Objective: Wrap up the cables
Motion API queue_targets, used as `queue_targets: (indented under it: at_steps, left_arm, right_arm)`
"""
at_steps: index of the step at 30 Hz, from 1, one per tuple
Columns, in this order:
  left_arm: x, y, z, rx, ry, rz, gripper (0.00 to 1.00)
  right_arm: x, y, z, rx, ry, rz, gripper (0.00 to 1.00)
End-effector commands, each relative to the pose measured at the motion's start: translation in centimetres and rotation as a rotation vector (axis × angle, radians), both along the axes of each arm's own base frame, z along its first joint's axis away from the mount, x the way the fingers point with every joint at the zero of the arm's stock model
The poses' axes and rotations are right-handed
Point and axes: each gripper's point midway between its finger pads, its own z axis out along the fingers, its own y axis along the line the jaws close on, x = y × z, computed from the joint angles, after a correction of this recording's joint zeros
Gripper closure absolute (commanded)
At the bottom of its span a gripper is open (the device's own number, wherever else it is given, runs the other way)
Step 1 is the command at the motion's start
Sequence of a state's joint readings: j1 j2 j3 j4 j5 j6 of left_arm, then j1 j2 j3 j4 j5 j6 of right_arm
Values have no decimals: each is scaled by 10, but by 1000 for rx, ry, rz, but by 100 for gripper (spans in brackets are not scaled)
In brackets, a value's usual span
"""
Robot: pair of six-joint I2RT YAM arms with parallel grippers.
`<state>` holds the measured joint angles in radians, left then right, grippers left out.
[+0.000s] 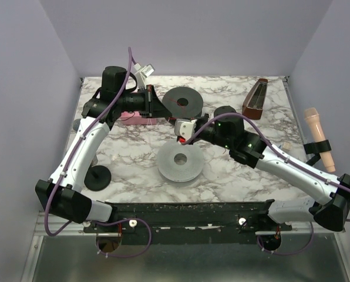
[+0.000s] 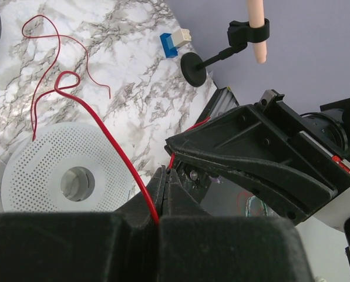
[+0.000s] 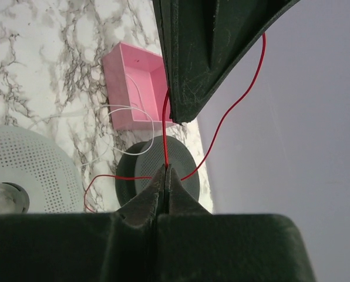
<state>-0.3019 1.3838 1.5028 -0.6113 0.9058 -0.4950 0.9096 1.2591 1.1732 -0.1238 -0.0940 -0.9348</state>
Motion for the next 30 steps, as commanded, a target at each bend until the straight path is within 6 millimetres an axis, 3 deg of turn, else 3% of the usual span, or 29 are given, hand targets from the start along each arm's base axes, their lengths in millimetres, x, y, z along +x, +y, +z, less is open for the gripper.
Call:
queue_targets:
  at_steps: [1, 7, 8, 11, 12, 15, 19, 22, 25, 30]
  left_arm:
    - [-7, 0, 7, -24, -15, -11, 100]
    - [-6, 1, 10, -22, -37, -7, 100]
    - [-5, 2, 9, -14, -48, -4, 92]
    - [5, 12, 2, 64, -115, 41, 38]
    - [9, 17, 1, 105, -156, 54, 29]
    - [23, 39, 0, 280, -309, 94, 16]
    - [24, 65, -3, 469, -482, 61, 11]
    - [19, 81, -3, 587, -622, 4, 15]
    - [-1, 76, 10, 604, -827, -157, 18]
    - [-40, 42, 36, 514, -1058, -435, 21]
  right_arm:
    - [-2, -2, 3, 5, 35, -17, 99]
    - [-7, 5, 7, 61, 122, -3, 99]
    - [-8, 5, 7, 73, 148, 5, 99]
    - [-7, 4, 8, 138, 252, 25, 99]
    - [-6, 2, 6, 156, 287, 26, 99]
    - [-1, -6, -1, 200, 382, 20, 99]
    - [-2, -13, -9, 231, 474, 38, 99]
    - [-6, -14, -15, 221, 534, 71, 99]
    - [-24, -7, -17, 164, 603, 171, 99]
    - [-46, 10, 5, 133, 751, 334, 99]
